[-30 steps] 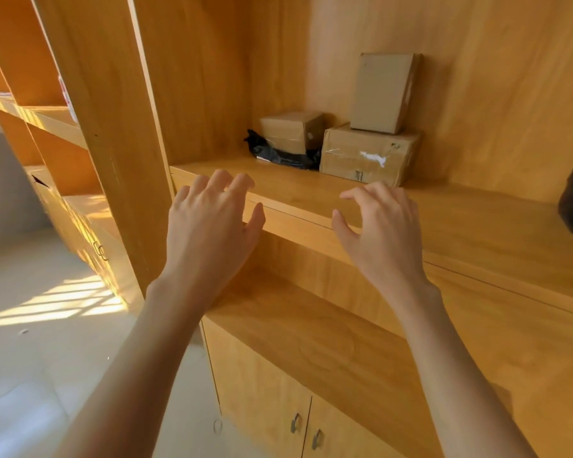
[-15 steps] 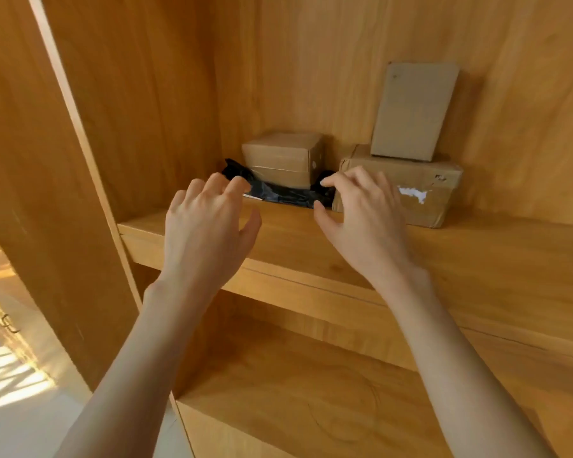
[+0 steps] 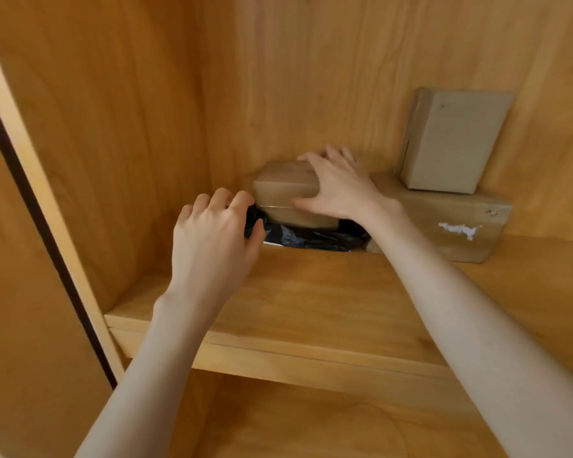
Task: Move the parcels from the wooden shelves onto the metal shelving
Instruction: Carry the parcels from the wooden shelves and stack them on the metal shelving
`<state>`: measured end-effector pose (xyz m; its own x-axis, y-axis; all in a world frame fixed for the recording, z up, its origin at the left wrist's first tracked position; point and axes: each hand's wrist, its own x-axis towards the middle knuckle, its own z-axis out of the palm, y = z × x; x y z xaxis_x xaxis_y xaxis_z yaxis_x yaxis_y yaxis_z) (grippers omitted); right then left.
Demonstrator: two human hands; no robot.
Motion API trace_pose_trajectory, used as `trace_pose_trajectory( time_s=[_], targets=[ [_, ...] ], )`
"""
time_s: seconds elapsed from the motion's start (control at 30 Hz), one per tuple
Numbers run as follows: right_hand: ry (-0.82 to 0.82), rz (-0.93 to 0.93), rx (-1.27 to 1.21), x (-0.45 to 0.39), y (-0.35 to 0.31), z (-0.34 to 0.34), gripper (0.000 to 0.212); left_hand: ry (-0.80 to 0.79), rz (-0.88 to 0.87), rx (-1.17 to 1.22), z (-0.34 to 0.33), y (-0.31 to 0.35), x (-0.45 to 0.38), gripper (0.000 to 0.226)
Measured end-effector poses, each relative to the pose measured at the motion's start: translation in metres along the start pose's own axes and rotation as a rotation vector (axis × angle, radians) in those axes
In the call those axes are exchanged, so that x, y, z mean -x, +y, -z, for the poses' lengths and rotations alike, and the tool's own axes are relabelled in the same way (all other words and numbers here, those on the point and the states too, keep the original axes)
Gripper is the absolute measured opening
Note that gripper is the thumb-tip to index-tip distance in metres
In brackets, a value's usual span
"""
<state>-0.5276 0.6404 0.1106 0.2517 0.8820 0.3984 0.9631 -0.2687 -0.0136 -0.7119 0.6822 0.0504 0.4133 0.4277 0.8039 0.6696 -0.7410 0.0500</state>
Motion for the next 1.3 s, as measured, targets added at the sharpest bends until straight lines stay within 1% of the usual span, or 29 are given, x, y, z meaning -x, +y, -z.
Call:
trace_pose_trajectory(
  time_s=[0.17,0.3,0.47,0.53,0.6,0.73,0.8,0.87,0.97,1.0,1.07,1.13,1.17,1.23,1.3],
  targets=[
    [-0.143,-0.023,0.061,-0.034,0.003,-0.005,0.091,0.006,-0.023,0.021,-0.014,-0.011,-0.007,0.028],
    [-0.265,-0.078,0.054,-0.043,0.010,-0.012,0.102,-0.020,-0.014,0.056,-0.022,-0.013,-0.011,0.029],
    [-0.281,-0.119,-0.025,-0.044,0.014,-0.018,0.108,-0.019,-0.018,0.082,-0.028,-0.019,-0.012,0.027],
    [-0.246,-0.114,-0.041,-0.040,0.013,-0.020,0.111,-0.018,-0.022,0.097,-0.029,-0.020,-0.012,0.026],
    [-0.173,-0.098,-0.031,-0.033,0.011,-0.021,0.113,-0.020,-0.019,0.105,-0.028,-0.020,-0.012,0.027],
    [0.060,-0.057,0.050,-0.011,0.005,-0.015,0.113,0.001,0.001,0.117,-0.022,-0.017,-0.007,0.025],
    [0.185,-0.011,0.102,0.004,0.003,-0.009,0.112,0.013,0.045,0.147,-0.013,-0.013,-0.005,0.028],
    [0.294,0.040,0.123,0.022,0.001,0.000,0.111,0.018,0.151,0.267,0.000,-0.005,-0.003,0.035],
    [0.425,0.097,0.123,0.050,0.002,0.014,0.109,-0.002,0.348,0.633,0.018,0.008,0.000,0.052],
    [0.463,0.114,0.118,0.060,0.002,0.019,0.108,-0.034,0.405,0.767,0.023,0.013,-0.001,0.059],
    [0.522,0.152,0.084,0.082,0.005,0.027,0.106,-0.151,0.501,1.008,0.033,0.021,-0.003,0.077],
    [0.546,0.196,0.055,0.105,0.008,0.034,0.104,-0.311,0.532,1.175,0.039,0.029,-0.003,0.094],
    [0.546,0.216,0.059,0.116,0.011,0.036,0.103,-0.389,0.521,1.234,0.041,0.034,-0.002,0.097],
    [0.537,0.251,0.097,0.137,0.017,0.037,0.103,-0.518,0.478,1.322,0.045,0.046,0.001,0.095],
    [0.524,0.272,0.114,0.157,0.026,0.036,0.102,-0.598,0.444,1.373,0.049,0.061,0.007,0.086]
  ],
)
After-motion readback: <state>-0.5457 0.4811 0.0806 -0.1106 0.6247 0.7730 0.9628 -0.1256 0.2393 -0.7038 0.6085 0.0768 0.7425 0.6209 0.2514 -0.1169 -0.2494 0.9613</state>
